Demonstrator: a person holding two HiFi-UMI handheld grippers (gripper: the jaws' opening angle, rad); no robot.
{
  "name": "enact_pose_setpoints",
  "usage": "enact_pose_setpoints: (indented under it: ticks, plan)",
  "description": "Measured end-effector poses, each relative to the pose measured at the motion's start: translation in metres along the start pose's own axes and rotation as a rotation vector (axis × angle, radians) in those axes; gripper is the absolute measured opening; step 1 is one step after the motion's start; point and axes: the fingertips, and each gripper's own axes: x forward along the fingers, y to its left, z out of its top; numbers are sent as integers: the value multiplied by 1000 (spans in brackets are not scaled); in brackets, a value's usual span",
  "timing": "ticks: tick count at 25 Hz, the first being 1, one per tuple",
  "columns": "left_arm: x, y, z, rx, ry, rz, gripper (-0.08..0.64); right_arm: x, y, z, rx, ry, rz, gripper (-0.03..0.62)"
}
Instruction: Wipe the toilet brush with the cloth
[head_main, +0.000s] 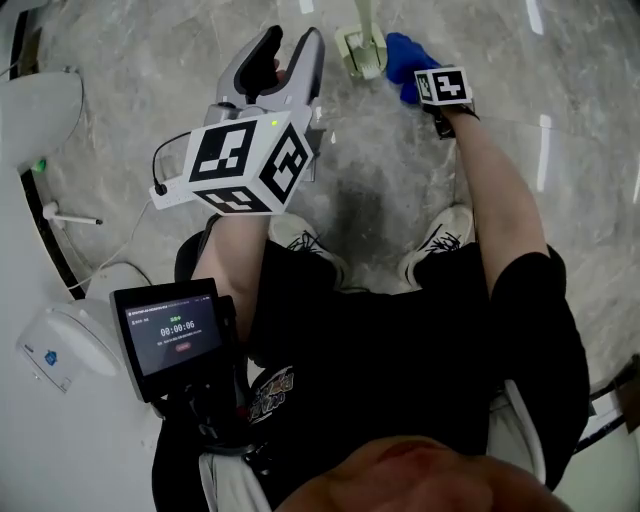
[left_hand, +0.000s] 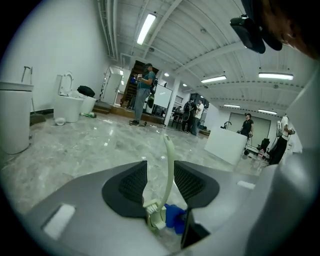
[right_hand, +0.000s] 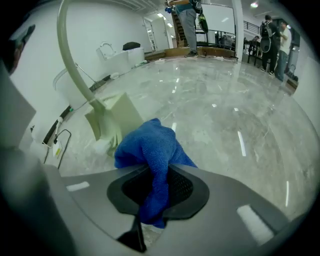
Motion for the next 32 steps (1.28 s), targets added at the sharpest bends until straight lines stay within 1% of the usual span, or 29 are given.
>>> enact_pose_setpoints:
  ticks: [2,4,6,8,11,16,19,21,24,26,29,32]
  plan:
    - [4,0,-4,-5,20,-2,169,-13,3,18,-42,-29,52,67]
    - [6,-2,-6,-2,34,-7,170,-25,4,33,-114,-37,93,66]
    - [8,-2,-4,-7,29,-11,169,-38,3,47,-174,-39,124,66]
    - [9,0,0,-19,13,-12,169,-52,6,61,-205,-54,158,66]
    - [8,5,3,-27,6,-3,169,-81,21,82,-188,-127,230,66]
    - [8,5,4,2,9,-5,169,-160,55,122,-93,-330,412,66]
    - [5,4,7,23,-4,2,170,-205,61,135,-61,-425,456,66]
    - [4,5,10,22,-16,9,170,-230,61,132,-57,-450,475,66]
    - [1,9,13,14,-29,18,169,-252,68,113,-89,-429,501,66]
    - [0,9,15,12,-34,19,170,-251,76,87,-124,-366,531,66]
    - [0,10,17,7,-35,17,169,-226,94,39,-180,-192,590,66]
    - [0,13,19,-9,-38,20,170,-179,113,-2,-179,-15,627,67]
